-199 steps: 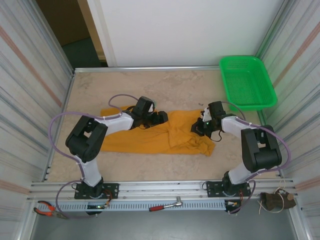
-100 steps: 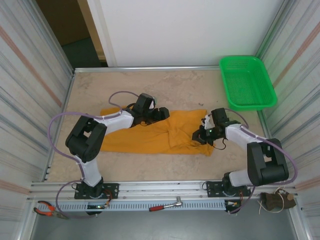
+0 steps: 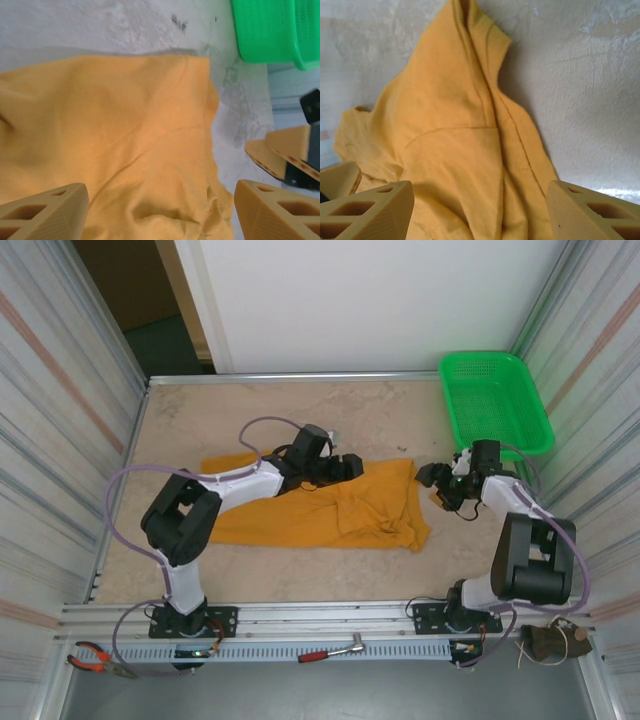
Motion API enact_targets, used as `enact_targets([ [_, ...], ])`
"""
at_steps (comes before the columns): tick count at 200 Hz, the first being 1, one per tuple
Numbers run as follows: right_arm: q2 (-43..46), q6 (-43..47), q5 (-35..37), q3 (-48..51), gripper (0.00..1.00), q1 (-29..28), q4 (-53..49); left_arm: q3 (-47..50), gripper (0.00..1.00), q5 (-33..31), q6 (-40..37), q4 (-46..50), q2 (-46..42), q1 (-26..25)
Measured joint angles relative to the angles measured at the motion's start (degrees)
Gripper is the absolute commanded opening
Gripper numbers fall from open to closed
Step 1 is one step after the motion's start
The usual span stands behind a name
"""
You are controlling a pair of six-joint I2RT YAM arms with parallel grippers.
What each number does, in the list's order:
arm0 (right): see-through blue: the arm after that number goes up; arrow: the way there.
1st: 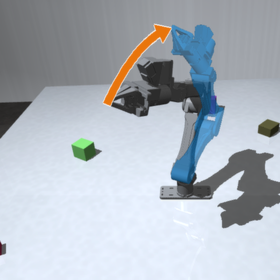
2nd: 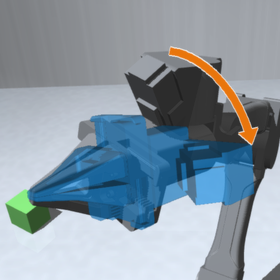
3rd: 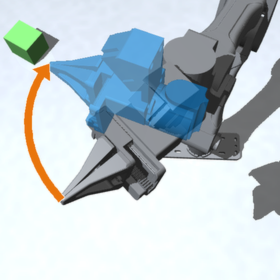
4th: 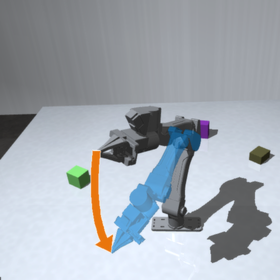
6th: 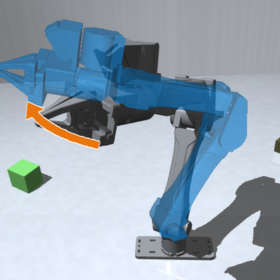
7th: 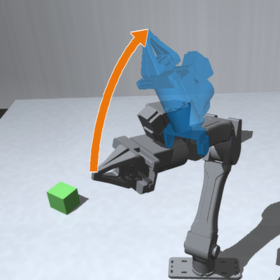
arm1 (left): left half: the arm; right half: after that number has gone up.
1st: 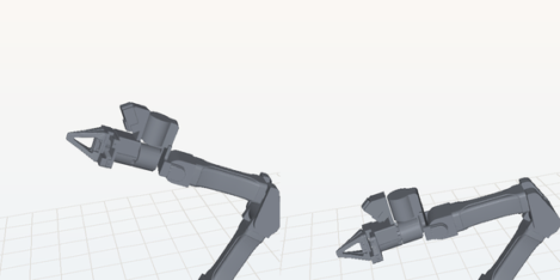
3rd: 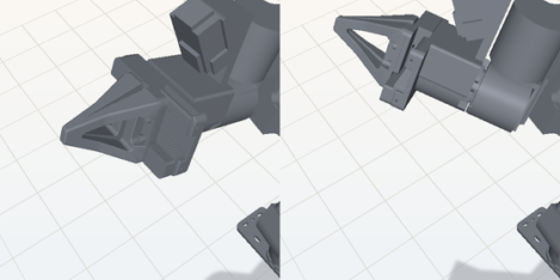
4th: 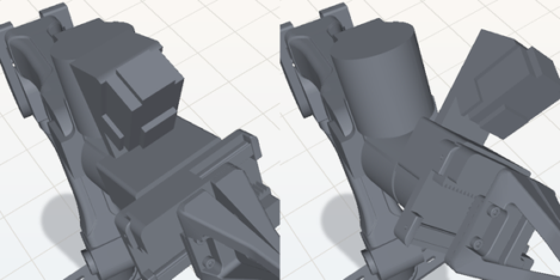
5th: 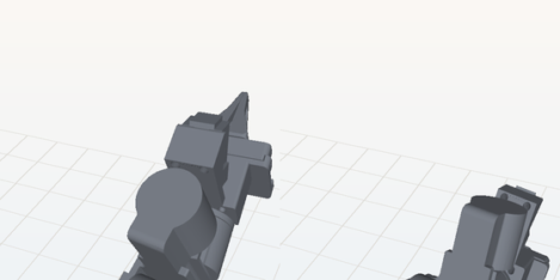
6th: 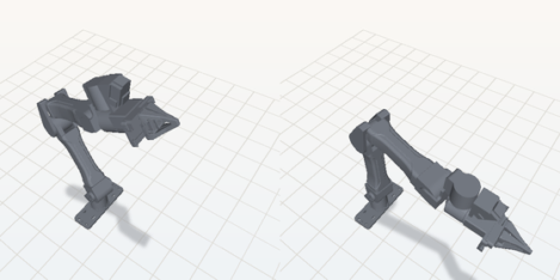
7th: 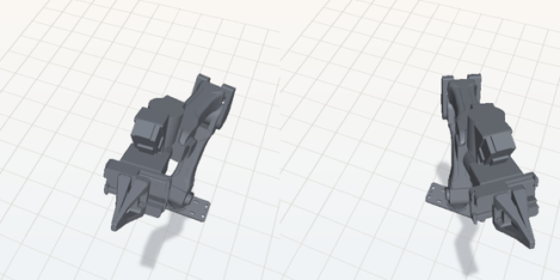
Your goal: Fold the inside-out t-shirt
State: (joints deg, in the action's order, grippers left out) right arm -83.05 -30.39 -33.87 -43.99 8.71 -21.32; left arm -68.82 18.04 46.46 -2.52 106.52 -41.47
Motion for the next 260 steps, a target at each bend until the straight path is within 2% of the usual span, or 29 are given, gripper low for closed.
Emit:
enact_targets([
  [51,-6.93,0.02,0.11,0.17,0.71,-0.48,4.81,-0.07,0.77,0.2,0.39,-0.31,5.44,-1.03],
  [98,-9.79,0.68,0.79,0.17,0.7,-5.03,9.4,-0.07,0.77,0.37,1.01,-0.61,7.19,-1.05],
  [158,-10.27,0.79,1.4,0.17,0.69,-8.98,11.91,-0.07,0.77,0.42,1.49,-1.2,7.5,-1.05],
  [199,-7.65,-1.22,4.94,1.46,0.73,-9.18,11.1,-0.07,0.77,0.39,1.49,-1.25,7.5,-1.16],
  [225,-4.85,-2.16,8.13,2.78,0.72,-8.0,8.07,-0.07,0.77,0.39,1.49,-1.22,7.5,-1.16],
  [260,-4.83,-2.14,7.96,2.99,0.7,-7.89,8.04,-0.07,0.77,0.39,1.49,-1.25,7.54,-1.16],
])
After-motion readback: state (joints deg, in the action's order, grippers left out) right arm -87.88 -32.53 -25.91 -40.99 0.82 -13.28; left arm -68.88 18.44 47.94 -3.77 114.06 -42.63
